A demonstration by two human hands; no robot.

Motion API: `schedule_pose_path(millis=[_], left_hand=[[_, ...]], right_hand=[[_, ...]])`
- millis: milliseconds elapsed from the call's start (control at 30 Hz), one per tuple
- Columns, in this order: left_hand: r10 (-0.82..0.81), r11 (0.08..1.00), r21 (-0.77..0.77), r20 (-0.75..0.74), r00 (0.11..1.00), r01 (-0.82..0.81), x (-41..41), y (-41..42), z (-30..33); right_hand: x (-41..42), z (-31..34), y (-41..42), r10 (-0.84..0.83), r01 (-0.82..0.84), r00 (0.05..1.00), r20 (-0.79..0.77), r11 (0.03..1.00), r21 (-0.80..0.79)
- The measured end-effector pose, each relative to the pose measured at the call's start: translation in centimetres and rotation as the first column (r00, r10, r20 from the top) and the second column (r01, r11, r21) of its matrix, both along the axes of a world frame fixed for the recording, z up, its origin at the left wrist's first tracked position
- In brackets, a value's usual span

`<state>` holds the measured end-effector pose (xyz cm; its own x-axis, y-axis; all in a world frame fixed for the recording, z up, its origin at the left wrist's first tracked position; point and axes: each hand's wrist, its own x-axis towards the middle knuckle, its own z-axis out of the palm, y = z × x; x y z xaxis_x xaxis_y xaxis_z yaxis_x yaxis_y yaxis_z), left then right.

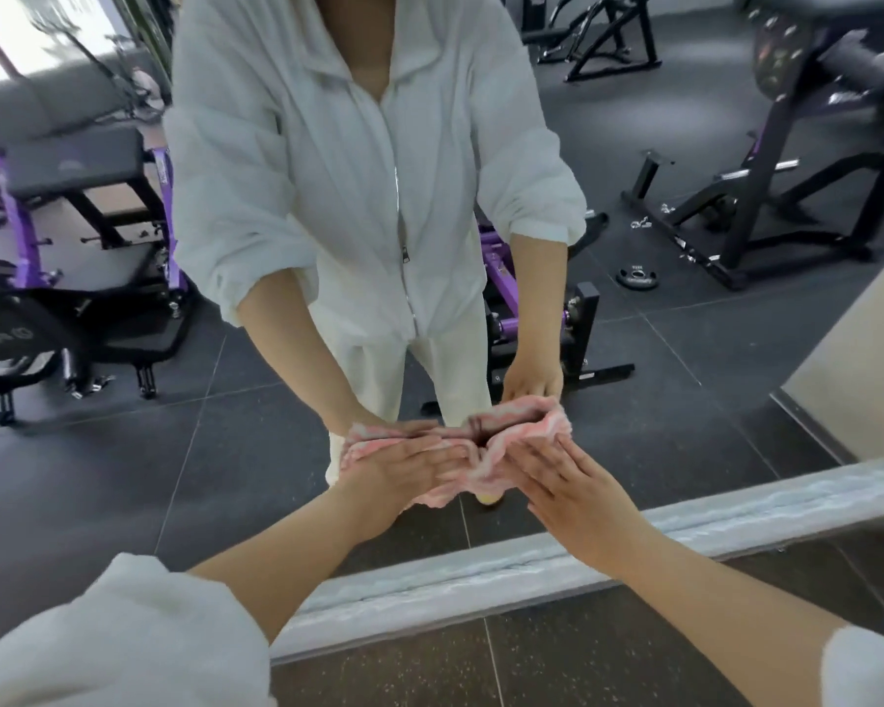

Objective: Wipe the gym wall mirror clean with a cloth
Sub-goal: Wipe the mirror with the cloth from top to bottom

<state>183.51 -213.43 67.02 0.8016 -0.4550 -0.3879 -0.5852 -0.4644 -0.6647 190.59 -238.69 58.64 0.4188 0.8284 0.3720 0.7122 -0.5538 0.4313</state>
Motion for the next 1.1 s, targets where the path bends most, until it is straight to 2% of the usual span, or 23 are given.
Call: schedule_pose_path(millis=[33,67,100,133,167,200,233,300,367,433,500,600,633,667,733,800,833,900,1000,1100], left_hand=[[-0.079,0.987,-0.134,0.12,0.99,0.095,0.7,0.2,0.4],[-0.08,0.965,-0.228,0.223,0.972,0.132,1.1,0.2,1.4],[-0.042,0.959,-0.264,0.221,0.974,0.101,1.3,0.1,2.7],[0.005,0.967,-0.252,0.19,0.982,0.044,1.5,-0.5,4.7],[0.061,0.989,-0.141,0.144,0.988,-0.041,1.6,-1.3,6.8],[0.078,0.994,-0.094,0.146,0.986,-0.064,1.9,-2.1,8.9],[0.056,0.993,-0.116,0.219,0.974,-0.031,2.5,-3.0,11.1],[-0.107,0.928,-0.261,0.499,0.86,0.266,3.8,-3.7,13.9],[-0.082,0.863,-0.332,0.65,0.755,0.38,4.5,-4.9,16.7],[-0.056,0.862,-0.31,0.727,0.684,0.4,5.5,-5.6,18.5],[0.001,0.868,-0.331,0.747,0.664,0.371,5.9,-6.8,19.1],[0.017,0.863,-0.339,0.761,0.649,0.374,6.0,-8.4,16.8],[0.0,0.872,-0.317,0.761,0.649,0.372,5.9,-8.5,15.4],[-0.001,0.884,-0.321,0.727,0.686,0.341,5.7,-8.8,14.4],[0.019,0.923,-0.317,0.601,0.799,0.217,5.0,-9.6,12.5],[0.088,0.976,-0.218,0.344,0.935,-0.012,4.8,-10.3,10.3],[0.163,0.979,-0.155,0.203,0.965,-0.133,4.5,-10.8,9.2],[0.206,0.978,-0.027,0.032,0.978,-0.205,4.0,-11.6,7.1],[0.245,0.968,-0.04,-0.035,0.969,-0.246,3.5,-11.7,4.4],[0.193,0.981,-0.016,0.017,0.981,-0.193,3.6,-11.5,4.4]], right_hand=[[0.6,1.2,-0.5,0.003,-0.003,1.0,0.024,1.0,0.026],[1.2,2.7,-0.9,-0.004,0.002,1.0,0.031,0.999,0.051],[1.9,4.3,-1.3,-0.009,0.007,1.0,0.024,0.997,0.077],[2.5,6.1,-1.7,-0.011,0.007,1.0,0.029,0.993,0.118],[3.1,8.4,-2.0,-0.004,-0.006,0.998,0.056,0.986,0.167],[3.7,10.5,-2.3,0.011,-0.031,0.995,0.095,0.978,0.208],[4.3,12.4,-2.5,0.025,-0.057,0.991,0.132,0.969,0.241],[5.4,16.6,-3.1,0.05,-0.11,0.977,0.208,0.951,0.288],[6.5,20.4,-3.8,0.047,-0.144,0.964,0.261,0.92,0.364],[7.2,23.1,-4.2,0.027,-0.162,0.957,0.288,0.876,0.455],[7.7,23.9,-4.7,0.041,-0.2,0.948,0.315,0.847,0.492],[7.9,21.5,-5.5,0.085,-0.223,0.951,0.296,0.852,0.474],[7.9,20.1,-5.9,0.097,-0.222,0.955,0.281,0.861,0.457],[7.9,18.6,-6.3,0.106,-0.216,0.959,0.262,0.873,0.437],[7.7,15.5,-7.2,0.115,-0.202,0.963,0.242,0.906,0.372],[7.4,11.9,-7.9,0.115,-0.173,0.967,0.225,0.951,0.257],[7.1,9.8,-8.1,0.115,-0.159,0.969,0.218,0.968,0.194],[6.4,5.7,-8.5,0.105,-0.127,0.975,0.197,0.986,0.104],[5.1,2.4,-8.9,0.096,-0.102,0.988,0.12,0.994,0.049],[5.1,3.8,-9.3,0.085,-0.094,0.991,0.1,0.992,0.087]])
